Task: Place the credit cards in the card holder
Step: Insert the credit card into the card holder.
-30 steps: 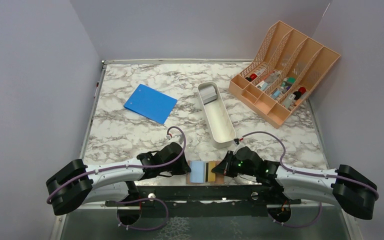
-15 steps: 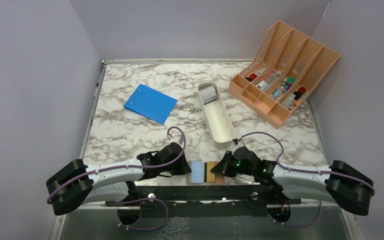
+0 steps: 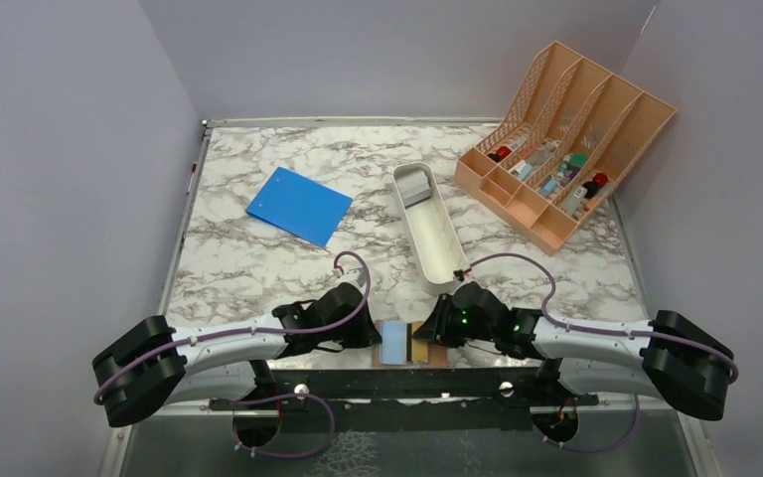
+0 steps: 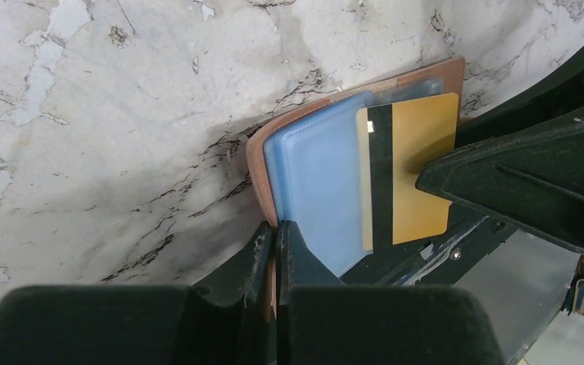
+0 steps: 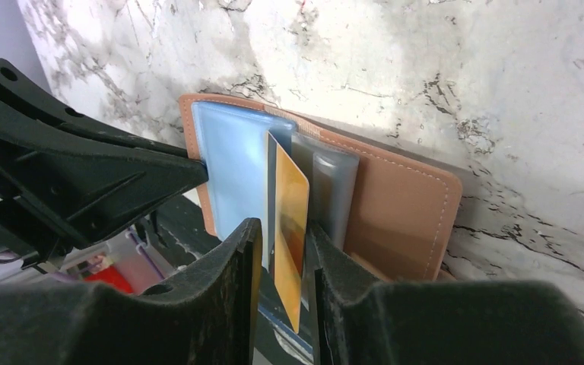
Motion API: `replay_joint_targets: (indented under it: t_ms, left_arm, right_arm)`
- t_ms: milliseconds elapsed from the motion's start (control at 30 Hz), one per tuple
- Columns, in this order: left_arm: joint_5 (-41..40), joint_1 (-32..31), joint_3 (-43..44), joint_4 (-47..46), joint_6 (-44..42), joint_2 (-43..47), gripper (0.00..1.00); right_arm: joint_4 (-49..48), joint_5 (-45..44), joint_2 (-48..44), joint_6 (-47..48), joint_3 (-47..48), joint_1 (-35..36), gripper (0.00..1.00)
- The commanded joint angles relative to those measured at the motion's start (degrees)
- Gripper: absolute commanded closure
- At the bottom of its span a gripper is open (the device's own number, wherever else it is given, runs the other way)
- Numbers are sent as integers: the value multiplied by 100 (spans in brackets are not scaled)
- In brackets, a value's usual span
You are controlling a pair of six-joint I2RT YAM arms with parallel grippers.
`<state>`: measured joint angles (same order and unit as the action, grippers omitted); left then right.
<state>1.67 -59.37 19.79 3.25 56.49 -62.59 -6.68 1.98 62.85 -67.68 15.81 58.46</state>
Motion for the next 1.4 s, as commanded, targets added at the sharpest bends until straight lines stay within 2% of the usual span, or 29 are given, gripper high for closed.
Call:
replay_joint_targets:
  t_ms: [0, 167, 300, 633, 767, 900, 1067, 1367]
  left_arm:
    - [145, -39, -33, -60, -55, -43, 96]
    - [175, -39, 14, -56, -44, -53, 96]
    - [138, -36, -10, -52, -16, 15, 96]
    - [132, -38, -4, -29, -19, 16, 96]
    - [125, -39, -20, -20, -10, 43, 96]
    - [149, -32, -20, 0, 6, 86, 96]
    - [157, -39, -21, 8, 58, 203, 96]
    - [220, -39, -33, -71, 68, 303, 96]
  right_arm:
    - [705, -200, 161, 249, 227, 34, 66]
    - [1022, -234, 350, 385, 432, 39, 60]
    - [1479, -408, 358, 497, 619, 41, 60]
    - [1776, -432, 362, 613, 734, 43, 57]
    - [1878, -483, 365, 607, 740, 39, 59]
    - [1595, -304, 375, 599, 629, 41, 66]
    - [1066, -87, 538, 624, 617, 42, 69]
    - [247, 428, 1024, 449, 605, 38, 67]
